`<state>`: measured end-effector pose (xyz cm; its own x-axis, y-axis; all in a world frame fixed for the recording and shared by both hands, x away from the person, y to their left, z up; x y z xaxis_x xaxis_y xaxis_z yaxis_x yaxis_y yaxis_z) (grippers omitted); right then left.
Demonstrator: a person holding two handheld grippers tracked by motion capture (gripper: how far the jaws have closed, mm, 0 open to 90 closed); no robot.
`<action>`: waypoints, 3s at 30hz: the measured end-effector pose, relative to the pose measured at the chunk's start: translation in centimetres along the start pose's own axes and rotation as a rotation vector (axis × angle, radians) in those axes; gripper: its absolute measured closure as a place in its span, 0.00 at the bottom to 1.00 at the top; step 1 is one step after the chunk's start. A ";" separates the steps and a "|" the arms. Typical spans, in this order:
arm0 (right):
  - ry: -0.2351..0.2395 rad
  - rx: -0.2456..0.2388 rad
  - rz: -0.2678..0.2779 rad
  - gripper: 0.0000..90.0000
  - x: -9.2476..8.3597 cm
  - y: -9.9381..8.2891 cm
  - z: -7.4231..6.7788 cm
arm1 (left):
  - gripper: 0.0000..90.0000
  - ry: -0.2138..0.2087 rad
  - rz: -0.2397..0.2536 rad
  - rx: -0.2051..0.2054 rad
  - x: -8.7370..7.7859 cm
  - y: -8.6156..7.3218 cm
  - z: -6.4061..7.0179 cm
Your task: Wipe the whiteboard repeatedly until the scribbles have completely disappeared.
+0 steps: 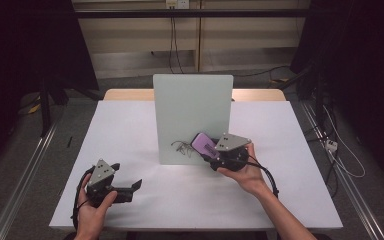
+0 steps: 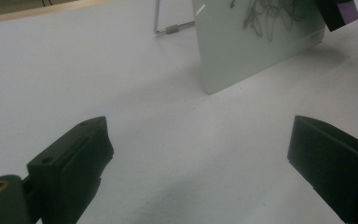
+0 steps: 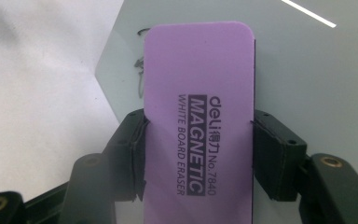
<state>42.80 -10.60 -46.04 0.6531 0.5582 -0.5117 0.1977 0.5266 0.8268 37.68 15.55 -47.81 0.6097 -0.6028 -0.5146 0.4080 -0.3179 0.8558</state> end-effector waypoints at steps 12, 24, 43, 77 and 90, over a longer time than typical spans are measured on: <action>0.060 -0.001 -0.011 0.46 2.6 0.2 -2.5 | 0.06 -0.032 -0.015 -0.022 0.6 -0.1 0.3; 0.083 -0.012 -0.011 0.46 4.2 1.5 -3.9 | 0.06 -0.037 -0.006 -0.023 0.6 0.1 0.2; -0.037 0.015 0.052 0.46 -0.3 2.5 1.3 | 0.06 -0.027 -0.014 -0.046 0.3 -0.4 -0.1; 0.021 -0.018 -0.029 0.46 1.5 -1.2 -1.6 | 0.06 -0.037 -0.014 -0.040 0.7 -0.1 0.1; 0.029 0.003 0.001 0.46 3.2 0.2 -2.6 | 0.06 -0.038 -0.013 -0.033 0.6 -0.1 0.1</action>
<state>43.05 -7.06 -48.15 0.6316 0.5771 -0.5178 0.1998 0.5241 0.8279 37.97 15.13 -48.19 0.5782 -0.6267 -0.5223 0.4381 -0.3016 0.8468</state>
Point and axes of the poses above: each handheld gripper's, and its own axes: x roughly forward along the jaws, y roughly out of its top, z roughly to its right, the point moved 10 cm from there along x, roughly forward along the jaws, and after that the axes turned 2 degrees about -y, right-handed, at the moved point
